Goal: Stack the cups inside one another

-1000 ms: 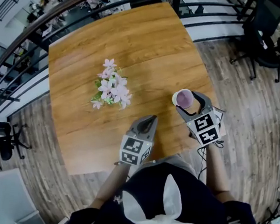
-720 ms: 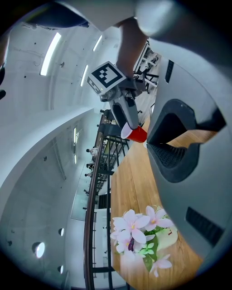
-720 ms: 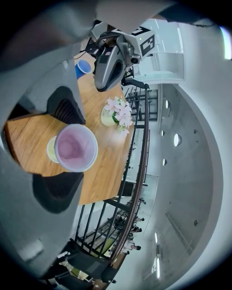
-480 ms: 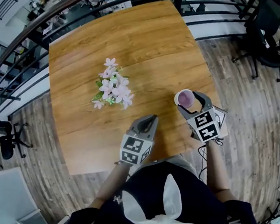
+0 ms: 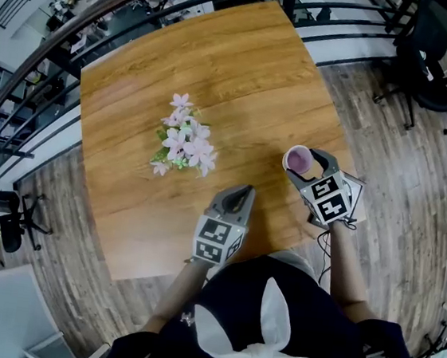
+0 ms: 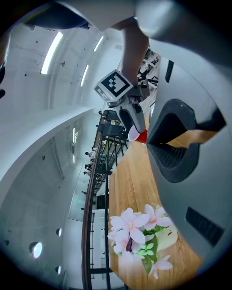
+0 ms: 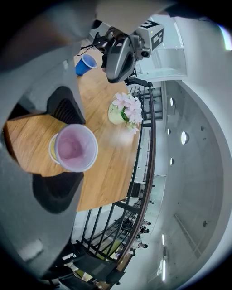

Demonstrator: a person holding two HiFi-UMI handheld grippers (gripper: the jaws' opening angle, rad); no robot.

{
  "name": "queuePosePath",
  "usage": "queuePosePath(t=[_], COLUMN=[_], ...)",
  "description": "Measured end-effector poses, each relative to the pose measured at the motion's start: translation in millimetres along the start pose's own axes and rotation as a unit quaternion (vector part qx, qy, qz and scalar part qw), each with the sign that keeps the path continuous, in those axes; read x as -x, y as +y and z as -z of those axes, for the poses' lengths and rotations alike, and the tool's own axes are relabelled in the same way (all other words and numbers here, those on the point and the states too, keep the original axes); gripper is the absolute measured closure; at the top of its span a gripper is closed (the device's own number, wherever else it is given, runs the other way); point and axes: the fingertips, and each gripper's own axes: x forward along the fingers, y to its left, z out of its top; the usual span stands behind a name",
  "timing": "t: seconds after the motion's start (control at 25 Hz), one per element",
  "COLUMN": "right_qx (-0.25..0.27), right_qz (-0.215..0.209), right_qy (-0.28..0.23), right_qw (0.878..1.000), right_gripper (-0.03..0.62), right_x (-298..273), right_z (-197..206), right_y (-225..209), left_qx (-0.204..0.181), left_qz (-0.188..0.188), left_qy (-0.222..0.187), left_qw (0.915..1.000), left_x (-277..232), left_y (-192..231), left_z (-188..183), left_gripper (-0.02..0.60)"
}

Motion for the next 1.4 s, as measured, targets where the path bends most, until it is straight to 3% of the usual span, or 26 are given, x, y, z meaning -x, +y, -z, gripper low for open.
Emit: queuePosePath(t=[0.6,1.4], right_qx=[-0.008,-0.008], right_qz=[-0.014,-0.007], right_qy=[0.027,-0.003], right_qw=[1.0,1.0], right_gripper=[0.266,0.263], right_x=[-25.5,-5.1], right_z=[20.5,10.9], right_y=[-0.1,3.6], left_qx=[0.005,-0.003], left_qz=[-0.007,-0.014], left_qy=[0.004,-0.007], left_qw=[1.0,0.9999], left_x=[-2.4,12.1], left_y=[10.1,-3.6], left_z=[3.8,-1.0], left_gripper=[0.565,0.565])
